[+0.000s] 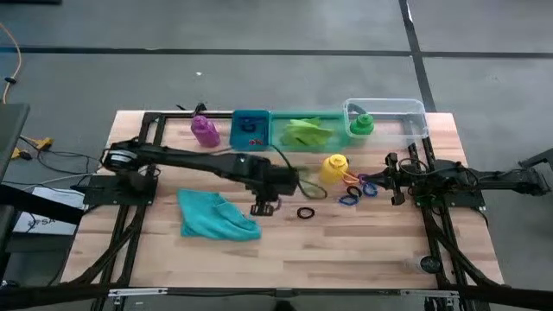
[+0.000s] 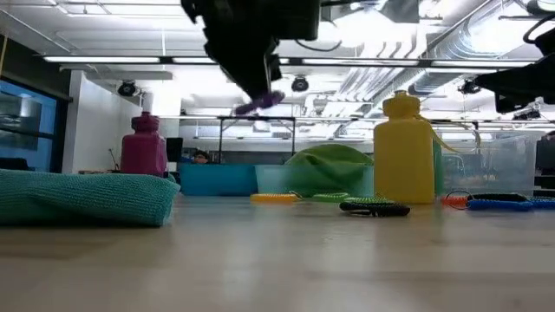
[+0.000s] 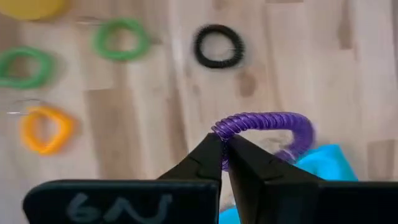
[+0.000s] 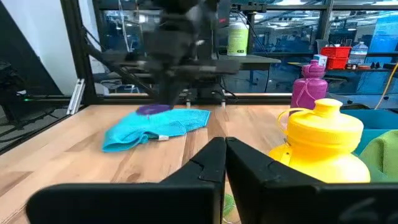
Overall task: Pick & Place Sports Items
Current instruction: Put the left violet spring keychain into the blue bin
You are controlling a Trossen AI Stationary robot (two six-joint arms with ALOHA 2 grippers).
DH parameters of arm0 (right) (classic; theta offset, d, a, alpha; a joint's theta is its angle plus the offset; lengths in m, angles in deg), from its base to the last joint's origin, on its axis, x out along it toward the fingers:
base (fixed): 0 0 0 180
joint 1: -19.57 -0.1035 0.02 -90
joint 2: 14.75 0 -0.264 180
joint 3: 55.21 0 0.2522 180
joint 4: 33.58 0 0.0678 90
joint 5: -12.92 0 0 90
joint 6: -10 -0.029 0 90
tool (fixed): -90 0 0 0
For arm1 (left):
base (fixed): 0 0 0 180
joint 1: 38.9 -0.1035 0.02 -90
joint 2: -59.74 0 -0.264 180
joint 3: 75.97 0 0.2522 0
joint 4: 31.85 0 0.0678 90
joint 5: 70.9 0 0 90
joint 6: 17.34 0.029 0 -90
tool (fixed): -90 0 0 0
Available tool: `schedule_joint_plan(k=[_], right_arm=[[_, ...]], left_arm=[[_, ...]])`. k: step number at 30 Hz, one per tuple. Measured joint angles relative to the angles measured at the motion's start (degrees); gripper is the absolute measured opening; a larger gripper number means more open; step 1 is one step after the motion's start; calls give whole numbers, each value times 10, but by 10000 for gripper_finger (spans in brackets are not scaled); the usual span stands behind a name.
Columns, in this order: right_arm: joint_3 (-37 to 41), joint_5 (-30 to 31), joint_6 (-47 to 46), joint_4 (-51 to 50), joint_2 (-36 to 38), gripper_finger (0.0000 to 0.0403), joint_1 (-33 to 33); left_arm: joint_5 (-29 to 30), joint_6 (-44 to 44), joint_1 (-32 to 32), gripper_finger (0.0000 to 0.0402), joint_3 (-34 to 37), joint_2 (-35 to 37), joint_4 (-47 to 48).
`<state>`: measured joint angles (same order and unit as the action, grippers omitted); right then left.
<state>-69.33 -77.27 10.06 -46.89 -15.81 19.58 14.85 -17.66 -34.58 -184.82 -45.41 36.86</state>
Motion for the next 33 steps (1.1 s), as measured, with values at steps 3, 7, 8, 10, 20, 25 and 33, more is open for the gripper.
schedule_joint_plan(k=[3, 7, 8, 10, 20, 25, 33], right_arm=[[0, 0, 0, 0, 0, 0, 0], [0, 0, 0, 0, 0, 0, 0], [0, 0, 0, 0, 0, 0, 0], [0, 0, 0, 0, 0, 0, 0], [0, 0, 0, 0, 0, 0, 0], [0, 0, 0, 0, 0, 0, 0], [0, 0, 0, 0, 0, 0, 0]], left_arm=[[0, 13, -24, 1, 0, 14, 7], [0, 21, -63, 1, 0, 29, 10], [0, 23, -74, 1, 0, 29, 10], [0, 31, -97, 1, 0, 29, 12], [49, 50, -223, 0, 0, 30, 16], [74, 50, -280, 0, 0, 30, 16], [109, 31, -350, 0, 0, 30, 16]])
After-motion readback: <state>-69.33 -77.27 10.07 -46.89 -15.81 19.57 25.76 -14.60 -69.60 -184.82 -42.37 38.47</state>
